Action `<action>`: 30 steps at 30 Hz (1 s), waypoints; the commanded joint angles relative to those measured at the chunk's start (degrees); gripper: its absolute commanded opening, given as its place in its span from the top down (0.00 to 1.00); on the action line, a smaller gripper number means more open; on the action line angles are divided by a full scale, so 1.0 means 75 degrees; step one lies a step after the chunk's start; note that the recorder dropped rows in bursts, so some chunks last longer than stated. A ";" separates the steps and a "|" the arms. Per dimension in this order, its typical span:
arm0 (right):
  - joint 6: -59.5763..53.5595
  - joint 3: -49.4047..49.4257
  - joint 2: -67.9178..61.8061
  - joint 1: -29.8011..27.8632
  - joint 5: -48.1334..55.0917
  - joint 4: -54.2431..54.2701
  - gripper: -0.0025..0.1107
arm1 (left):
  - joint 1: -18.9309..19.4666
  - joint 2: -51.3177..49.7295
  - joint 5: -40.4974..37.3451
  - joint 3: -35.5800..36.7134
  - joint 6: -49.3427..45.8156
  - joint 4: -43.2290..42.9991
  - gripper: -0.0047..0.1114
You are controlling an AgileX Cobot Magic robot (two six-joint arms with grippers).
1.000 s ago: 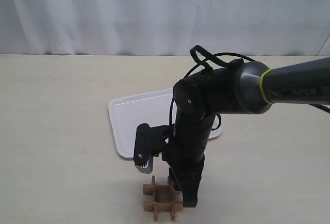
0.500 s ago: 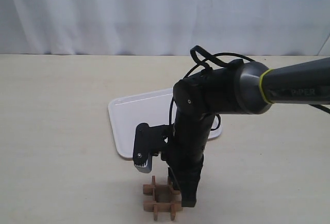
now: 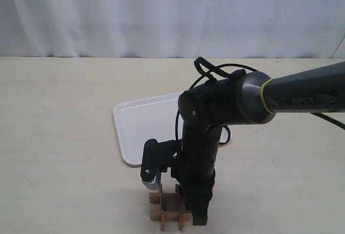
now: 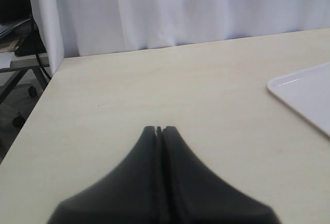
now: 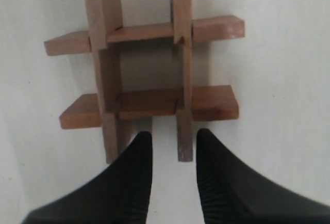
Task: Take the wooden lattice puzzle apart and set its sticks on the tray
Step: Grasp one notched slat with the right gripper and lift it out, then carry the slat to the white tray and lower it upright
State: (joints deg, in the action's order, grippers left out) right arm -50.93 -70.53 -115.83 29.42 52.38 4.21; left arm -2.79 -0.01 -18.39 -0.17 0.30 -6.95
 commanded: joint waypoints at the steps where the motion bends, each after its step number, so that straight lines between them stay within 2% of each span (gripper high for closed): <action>1: 0.0073 0.0036 -0.0036 0.0012 -0.0043 0.0009 0.74 | -0.0054 0.0002 0.0105 0.0023 0.0062 0.0008 0.96; 7: 0.0086 0.0036 -0.0021 0.0012 -0.0055 0.0009 0.86 | -0.0054 0.0002 0.0105 0.0023 0.0062 0.0008 0.96; 11: 0.0086 0.0036 -0.0021 0.0012 -0.0055 0.0009 0.87 | -0.0054 0.0002 0.0105 0.0023 0.0062 0.0008 0.96; 15: 0.0086 0.0023 -0.0009 0.0012 -0.0055 -0.0019 0.94 | -0.0054 0.0002 0.0105 0.0023 0.0062 0.0008 0.96; 30: 0.0136 -0.0012 0.1087 -0.0002 0.0003 -0.0042 0.94 | -0.0054 0.0002 0.0105 0.0023 0.0062 0.0008 0.96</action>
State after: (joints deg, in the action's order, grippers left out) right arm -50.26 -70.53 -109.67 29.42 52.15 4.21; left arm -2.79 -0.01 -18.39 -0.17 0.30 -6.95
